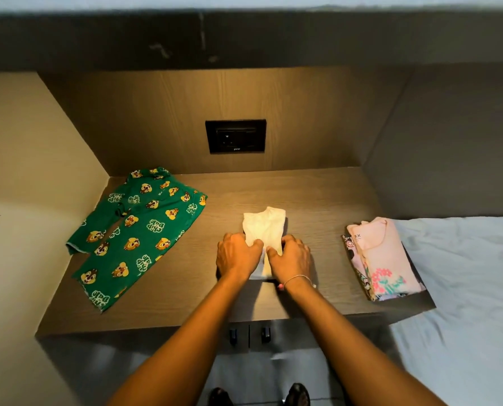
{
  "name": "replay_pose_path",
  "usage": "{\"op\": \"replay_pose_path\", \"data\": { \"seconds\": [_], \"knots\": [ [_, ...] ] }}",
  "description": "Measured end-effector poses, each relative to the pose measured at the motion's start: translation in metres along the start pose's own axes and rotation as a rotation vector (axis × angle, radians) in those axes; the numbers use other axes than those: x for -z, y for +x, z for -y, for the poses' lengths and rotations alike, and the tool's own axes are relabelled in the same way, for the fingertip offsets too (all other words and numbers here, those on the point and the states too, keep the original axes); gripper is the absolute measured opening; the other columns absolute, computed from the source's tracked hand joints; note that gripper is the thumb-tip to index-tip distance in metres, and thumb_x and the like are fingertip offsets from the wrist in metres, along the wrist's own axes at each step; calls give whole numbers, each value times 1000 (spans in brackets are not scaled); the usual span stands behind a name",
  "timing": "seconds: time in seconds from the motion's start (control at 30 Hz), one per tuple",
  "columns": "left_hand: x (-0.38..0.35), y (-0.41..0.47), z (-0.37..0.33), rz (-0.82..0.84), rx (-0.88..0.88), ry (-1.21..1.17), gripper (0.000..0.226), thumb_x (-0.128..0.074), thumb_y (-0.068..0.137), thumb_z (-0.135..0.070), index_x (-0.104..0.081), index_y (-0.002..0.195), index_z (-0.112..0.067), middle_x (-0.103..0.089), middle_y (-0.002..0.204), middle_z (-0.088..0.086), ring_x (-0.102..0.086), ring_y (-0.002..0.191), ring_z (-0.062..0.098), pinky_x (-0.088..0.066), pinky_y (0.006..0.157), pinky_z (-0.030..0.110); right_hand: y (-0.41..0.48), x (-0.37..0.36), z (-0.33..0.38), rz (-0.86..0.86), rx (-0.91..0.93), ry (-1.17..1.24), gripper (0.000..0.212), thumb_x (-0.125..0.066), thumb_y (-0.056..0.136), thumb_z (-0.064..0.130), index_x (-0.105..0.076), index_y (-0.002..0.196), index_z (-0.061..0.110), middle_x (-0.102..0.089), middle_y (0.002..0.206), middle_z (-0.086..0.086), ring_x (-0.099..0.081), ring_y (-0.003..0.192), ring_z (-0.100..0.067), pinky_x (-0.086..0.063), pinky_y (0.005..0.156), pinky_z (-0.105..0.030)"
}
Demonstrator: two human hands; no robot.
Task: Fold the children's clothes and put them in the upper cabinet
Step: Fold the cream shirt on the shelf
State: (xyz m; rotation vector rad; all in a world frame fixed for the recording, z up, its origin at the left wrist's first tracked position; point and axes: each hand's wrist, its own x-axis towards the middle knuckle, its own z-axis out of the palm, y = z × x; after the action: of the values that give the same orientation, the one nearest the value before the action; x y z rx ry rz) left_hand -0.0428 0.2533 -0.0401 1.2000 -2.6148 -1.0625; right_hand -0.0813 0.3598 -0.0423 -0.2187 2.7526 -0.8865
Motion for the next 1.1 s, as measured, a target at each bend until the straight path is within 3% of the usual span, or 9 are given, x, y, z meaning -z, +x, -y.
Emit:
{"op": "replay_pose_path", "data": {
  "seconds": [0.07,0.13,0.3,0.5,0.63,0.7,0.8,0.97,1.1],
  "knots": [
    [5,-1,0,24,-5,-171,17,-63,84,-36,-55,83,-20,-66,93,8,-57,80,22,-49,64,32,-1,3,4,29,-27,231,28,-59,91,29,-53,114,13,-64,115,-11,-59,104,-29,-48,77,-33],
    [8,-1,2,36,1,-329,19,-65,83,-24,-47,89,-25,-64,92,6,-59,82,23,-55,72,40,-3,6,5,66,-36,461,29,-59,92,18,-47,117,13,-65,116,-11,-62,100,-27,-54,78,-36],
    [17,-15,10,240,-97,-570,75,-65,81,4,-34,136,-36,-56,134,6,-57,118,23,-57,87,45,-11,17,-10,230,24,753,65,-53,87,-9,-34,140,23,-52,131,-7,-54,116,-24,-54,88,-38],
    [-3,-42,-13,412,-195,-558,79,-71,81,0,-35,147,-25,-46,143,0,-52,121,20,-54,93,46,-24,59,-50,249,85,718,67,-52,90,-7,-32,146,23,-43,145,-6,-48,124,-21,-54,90,-33],
    [-29,-61,-61,542,-297,-706,88,-73,79,1,-28,149,-27,-52,130,-11,-58,107,1,-55,85,24,-20,119,-84,53,192,543,62,-59,91,6,-34,143,29,-46,137,2,-50,120,-17,-50,94,-30],
    [-46,-68,-91,600,-343,-722,90,-74,78,2,-26,150,-24,-49,136,-11,-57,112,2,-53,90,26,-11,153,-103,-25,236,425,62,-61,91,11,-34,143,31,-45,139,1,-48,120,-14,-46,93,-24],
    [-69,-73,-129,577,-427,-591,89,-77,78,-6,-26,151,-18,-41,150,-2,-47,131,17,-44,106,38,8,185,-133,-54,170,308,61,-60,93,19,-32,144,35,-44,141,2,-49,114,-17,-47,90,-31],
    [-109,-68,-123,453,-677,227,86,-57,84,-61,-15,153,-30,8,163,2,3,148,29,-10,117,52,7,179,-182,42,24,31,54,-57,94,31,-35,143,31,-44,147,-7,-49,126,-30,-45,103,-45],
    [-120,-53,-111,316,-891,331,105,-38,76,-83,5,153,-25,22,160,-1,27,144,21,10,116,49,25,187,-193,-87,107,-75,63,-47,91,55,-25,147,35,-35,154,0,-39,135,-29,-38,106,-51]
  ]
}}
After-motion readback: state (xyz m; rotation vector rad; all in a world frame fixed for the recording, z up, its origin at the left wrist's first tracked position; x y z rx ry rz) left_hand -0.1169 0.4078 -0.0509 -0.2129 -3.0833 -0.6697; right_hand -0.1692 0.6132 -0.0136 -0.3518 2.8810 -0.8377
